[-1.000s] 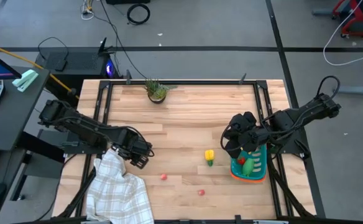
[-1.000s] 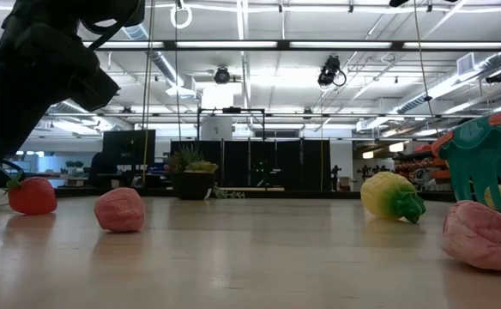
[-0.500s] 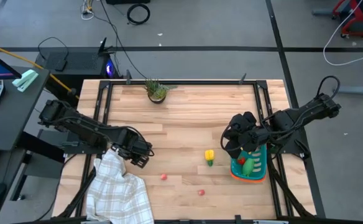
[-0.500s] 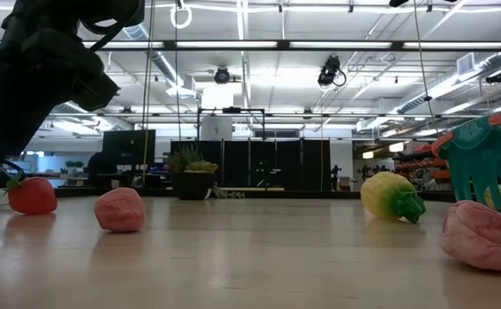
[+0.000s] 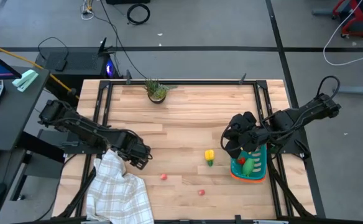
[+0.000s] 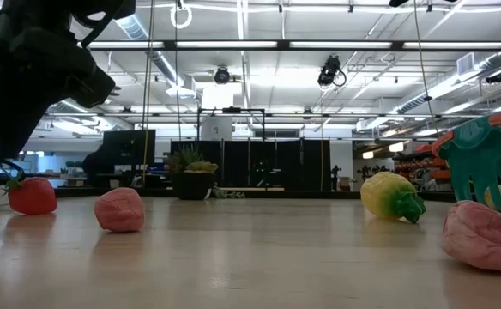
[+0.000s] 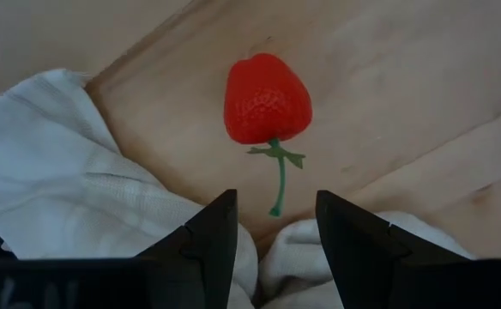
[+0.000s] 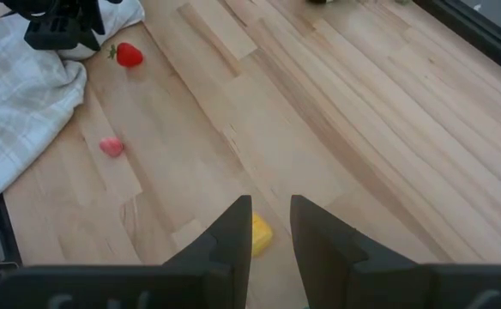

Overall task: Pick and placing Produce into tupperware
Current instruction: Put the red strawberry into the blue basket

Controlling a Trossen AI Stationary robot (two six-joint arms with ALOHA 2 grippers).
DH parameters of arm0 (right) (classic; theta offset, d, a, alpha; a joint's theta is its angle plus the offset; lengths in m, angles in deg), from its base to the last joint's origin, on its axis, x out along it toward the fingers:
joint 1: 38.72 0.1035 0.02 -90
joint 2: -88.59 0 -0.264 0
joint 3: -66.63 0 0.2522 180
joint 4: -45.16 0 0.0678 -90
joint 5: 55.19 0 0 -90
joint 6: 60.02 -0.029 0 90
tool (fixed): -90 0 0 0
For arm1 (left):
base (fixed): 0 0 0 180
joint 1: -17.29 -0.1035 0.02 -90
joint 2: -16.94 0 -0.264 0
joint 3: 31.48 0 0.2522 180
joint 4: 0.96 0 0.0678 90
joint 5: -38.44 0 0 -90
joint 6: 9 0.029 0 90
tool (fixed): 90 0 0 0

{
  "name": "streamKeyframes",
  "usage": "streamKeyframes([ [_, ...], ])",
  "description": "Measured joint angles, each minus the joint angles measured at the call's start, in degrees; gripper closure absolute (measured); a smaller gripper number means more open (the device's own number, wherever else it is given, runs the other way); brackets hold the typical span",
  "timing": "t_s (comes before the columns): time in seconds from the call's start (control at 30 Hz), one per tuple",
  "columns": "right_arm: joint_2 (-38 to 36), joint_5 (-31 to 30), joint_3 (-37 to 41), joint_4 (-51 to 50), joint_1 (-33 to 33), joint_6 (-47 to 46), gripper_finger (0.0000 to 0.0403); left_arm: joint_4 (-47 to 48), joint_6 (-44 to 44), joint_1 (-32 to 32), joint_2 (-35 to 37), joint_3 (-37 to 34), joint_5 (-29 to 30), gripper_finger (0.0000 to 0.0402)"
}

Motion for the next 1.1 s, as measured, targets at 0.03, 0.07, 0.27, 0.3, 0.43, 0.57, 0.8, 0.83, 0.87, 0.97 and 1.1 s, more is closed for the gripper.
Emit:
streamKeyframes([
  [0.03,0.00,0.01,0.00,0.00,0.01,0.00,0.0312,-0.02,-0.16,0.00,0.00,0.00,0.41,0.0235],
  [0.07,0.00,0.00,0.00,0.00,0.00,0.00,0.0312,0.00,-0.27,0.00,0.00,0.00,0.58,0.0235],
  [0.27,-0.02,0.00,0.00,0.00,0.00,-0.13,0.0312,-0.34,-0.05,0.46,-1.96,0.07,1.11,0.0235],
  [0.3,-0.02,0.00,0.00,0.00,0.02,-0.13,0.0312,-0.64,0.00,0.50,-2.37,0.07,1.11,0.0235],
  [0.43,-0.02,0.02,0.00,0.00,0.02,-0.15,0.0312,-1.24,0.14,0.50,-3.53,0.07,1.11,0.0235],
  [0.57,-0.02,0.02,0.00,-0.02,0.02,-0.15,0.0312,-1.09,0.17,0.50,-3.50,0.07,1.10,0.0237],
  [0.8,-0.02,0.02,0.00,0.00,0.01,-0.17,0.0312,-0.98,-0.26,2.20,-3.50,0.07,1.09,0.0261],
  [0.83,-0.02,0.02,0.00,0.00,0.00,-0.17,0.0312,-0.97,-0.44,2.51,-3.50,0.07,1.08,0.0266],
  [0.87,-0.02,0.02,0.00,0.00,0.02,-0.15,0.0312,-0.94,-0.57,2.83,-3.50,0.07,1.09,0.0270],
  [0.97,-0.02,0.02,0.00,0.00,0.00,-0.13,0.0312,-0.96,-1.02,3.67,-3.50,0.07,1.08,0.0285],
  [1.1,-0.02,0.01,0.00,0.00,0.00,-0.12,0.0312,-0.96,-1.40,4.02,-3.50,0.07,1.07,0.0302],
])
